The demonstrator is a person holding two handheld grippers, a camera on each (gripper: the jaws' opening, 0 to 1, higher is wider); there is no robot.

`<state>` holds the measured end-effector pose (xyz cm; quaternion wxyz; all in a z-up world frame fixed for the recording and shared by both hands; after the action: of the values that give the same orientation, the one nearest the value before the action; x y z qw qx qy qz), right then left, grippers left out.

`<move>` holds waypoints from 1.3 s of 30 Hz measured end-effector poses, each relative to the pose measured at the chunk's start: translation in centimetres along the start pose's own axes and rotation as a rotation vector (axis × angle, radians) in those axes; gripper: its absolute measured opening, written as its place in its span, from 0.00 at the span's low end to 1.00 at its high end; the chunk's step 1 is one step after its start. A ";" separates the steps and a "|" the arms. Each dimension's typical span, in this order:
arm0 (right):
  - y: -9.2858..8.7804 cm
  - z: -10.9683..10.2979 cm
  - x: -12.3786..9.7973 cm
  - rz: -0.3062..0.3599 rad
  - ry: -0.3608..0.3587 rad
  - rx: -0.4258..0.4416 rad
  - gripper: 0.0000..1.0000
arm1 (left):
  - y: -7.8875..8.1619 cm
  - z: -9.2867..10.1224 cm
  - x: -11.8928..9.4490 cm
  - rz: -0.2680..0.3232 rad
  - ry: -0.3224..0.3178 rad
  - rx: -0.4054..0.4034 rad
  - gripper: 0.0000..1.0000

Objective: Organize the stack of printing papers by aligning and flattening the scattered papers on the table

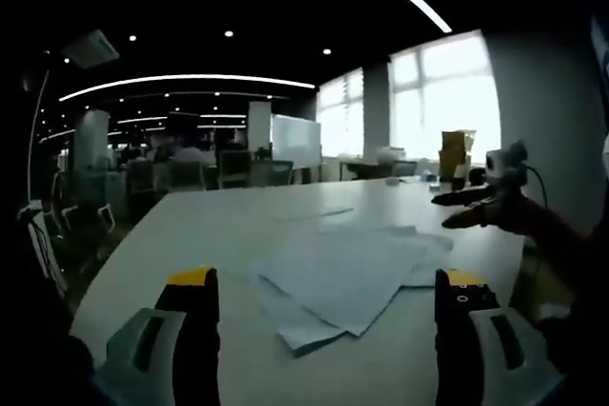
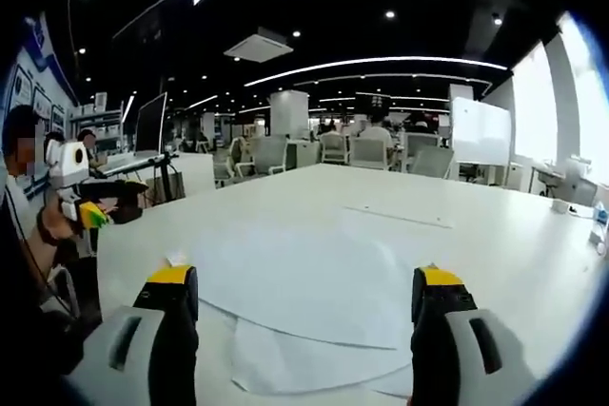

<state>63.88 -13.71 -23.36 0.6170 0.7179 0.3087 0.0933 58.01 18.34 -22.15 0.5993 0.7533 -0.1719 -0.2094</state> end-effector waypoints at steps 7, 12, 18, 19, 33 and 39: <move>-0.8 0.4 0.2 -0.016 -0.017 0.002 0.88 | -0.1 0.1 0.1 -0.002 -0.006 0.002 0.96; -1.6 0.4 0.6 -0.042 -0.034 -0.012 0.88 | -0.2 0.2 0.2 -0.010 -0.009 0.009 0.96; -2.1 0.7 1.0 -0.055 -0.048 -0.019 0.88 | -0.5 0.4 0.4 -0.035 -0.019 0.029 0.96; -2.2 0.8 1.1 -0.056 -0.051 -0.017 0.88 | -0.5 0.4 0.4 -0.036 -0.021 0.029 0.96; -3.2 1.7 2.0 -0.083 -0.092 -0.028 0.88 | -0.2 0.3 0.3 -0.021 -0.019 0.030 0.96; -3.8 2.1 2.3 -0.096 -0.117 -0.040 0.88 | -0.3 0.5 0.5 -0.030 -0.030 0.032 0.96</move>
<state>65.58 -13.97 -27.95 0.6518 0.6941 0.3042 0.0278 58.20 17.78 -22.60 0.5814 0.7620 -0.1728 -0.2266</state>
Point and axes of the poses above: the point that each gripper's makers call its tool centre point, and the gripper's own axes: x roughly forward along the fingers, z roughly to its right, y roughly out of its top, the point moved 6 cm from there along -x, roughly backward along the fingers, and after that the axes turned 13 degrees about x, right-handed, at the moved point
